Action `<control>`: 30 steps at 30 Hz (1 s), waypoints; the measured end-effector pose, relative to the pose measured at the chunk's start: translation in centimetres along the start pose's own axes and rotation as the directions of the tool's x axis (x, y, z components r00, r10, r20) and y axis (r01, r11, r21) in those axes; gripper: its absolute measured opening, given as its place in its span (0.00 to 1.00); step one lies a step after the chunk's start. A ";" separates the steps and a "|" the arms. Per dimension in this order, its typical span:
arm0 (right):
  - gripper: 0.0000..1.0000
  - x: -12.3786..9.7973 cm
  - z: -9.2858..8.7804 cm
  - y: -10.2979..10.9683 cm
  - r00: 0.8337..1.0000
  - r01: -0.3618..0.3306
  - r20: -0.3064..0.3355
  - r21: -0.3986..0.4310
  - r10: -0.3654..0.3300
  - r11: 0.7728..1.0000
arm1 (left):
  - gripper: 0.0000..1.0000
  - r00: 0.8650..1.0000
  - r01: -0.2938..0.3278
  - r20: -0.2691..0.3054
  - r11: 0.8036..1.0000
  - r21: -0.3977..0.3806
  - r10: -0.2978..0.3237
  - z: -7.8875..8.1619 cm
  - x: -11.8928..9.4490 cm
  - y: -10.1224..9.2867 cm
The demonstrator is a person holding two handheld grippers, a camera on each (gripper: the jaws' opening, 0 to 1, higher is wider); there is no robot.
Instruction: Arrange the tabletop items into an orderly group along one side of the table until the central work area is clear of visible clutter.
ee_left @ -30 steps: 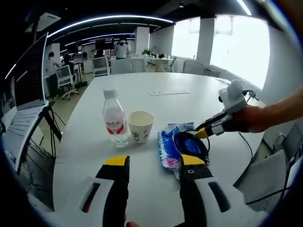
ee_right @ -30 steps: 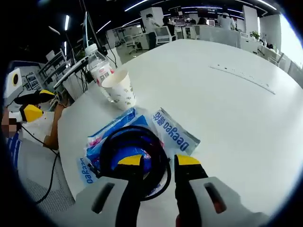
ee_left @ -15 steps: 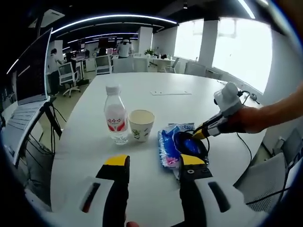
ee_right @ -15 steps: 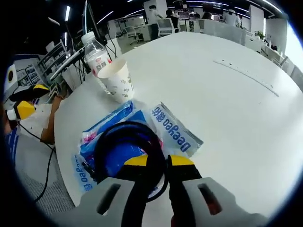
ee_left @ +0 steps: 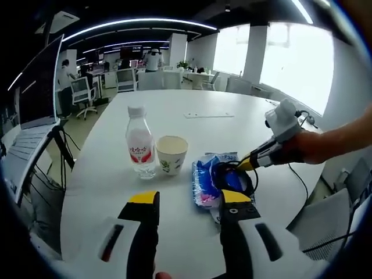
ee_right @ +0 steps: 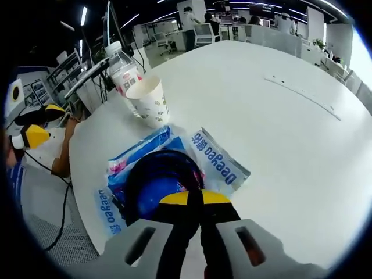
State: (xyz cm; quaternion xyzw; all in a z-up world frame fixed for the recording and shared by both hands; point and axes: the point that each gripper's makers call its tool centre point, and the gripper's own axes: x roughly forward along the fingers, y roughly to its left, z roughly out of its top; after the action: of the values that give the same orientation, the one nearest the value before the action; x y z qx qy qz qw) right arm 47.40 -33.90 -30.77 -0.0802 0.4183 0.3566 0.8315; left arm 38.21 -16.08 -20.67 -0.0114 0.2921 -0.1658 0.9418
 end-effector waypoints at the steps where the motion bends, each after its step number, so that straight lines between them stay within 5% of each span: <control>1: 0.01 -0.1 0.1 0.1 1.000 -0.001 0.004 0.002 0.001 1.000 | 0.40 1.000 0.001 -0.002 1.000 0.003 -0.001 0.0 0.0 0.0; 5: 0.00 -1.3 1.4 0.9 0.997 -0.001 0.077 0.007 0.001 1.000 | 0.40 1.000 0.006 -0.004 1.000 0.005 -0.006 -0.2 0.0 -0.2; 18: 0.00 -4.1 3.2 2.8 0.986 -0.019 0.163 0.006 0.017 1.000 | 0.40 1.000 0.029 0.007 1.000 0.010 -0.029 0.2 0.5 -1.0; 30: 0.00 -5.8 3.2 3.6 0.982 -0.020 0.189 -0.009 0.021 1.000 | 0.40 0.999 0.042 0.002 0.999 0.010 -0.042 -0.3 0.5 -1.2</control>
State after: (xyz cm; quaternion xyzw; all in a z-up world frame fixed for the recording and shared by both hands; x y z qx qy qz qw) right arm 44.78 -32.90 -23.74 -0.0446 0.3369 0.3725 0.8636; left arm 38.09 -17.41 -21.05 -0.0129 0.2899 -0.1870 0.9385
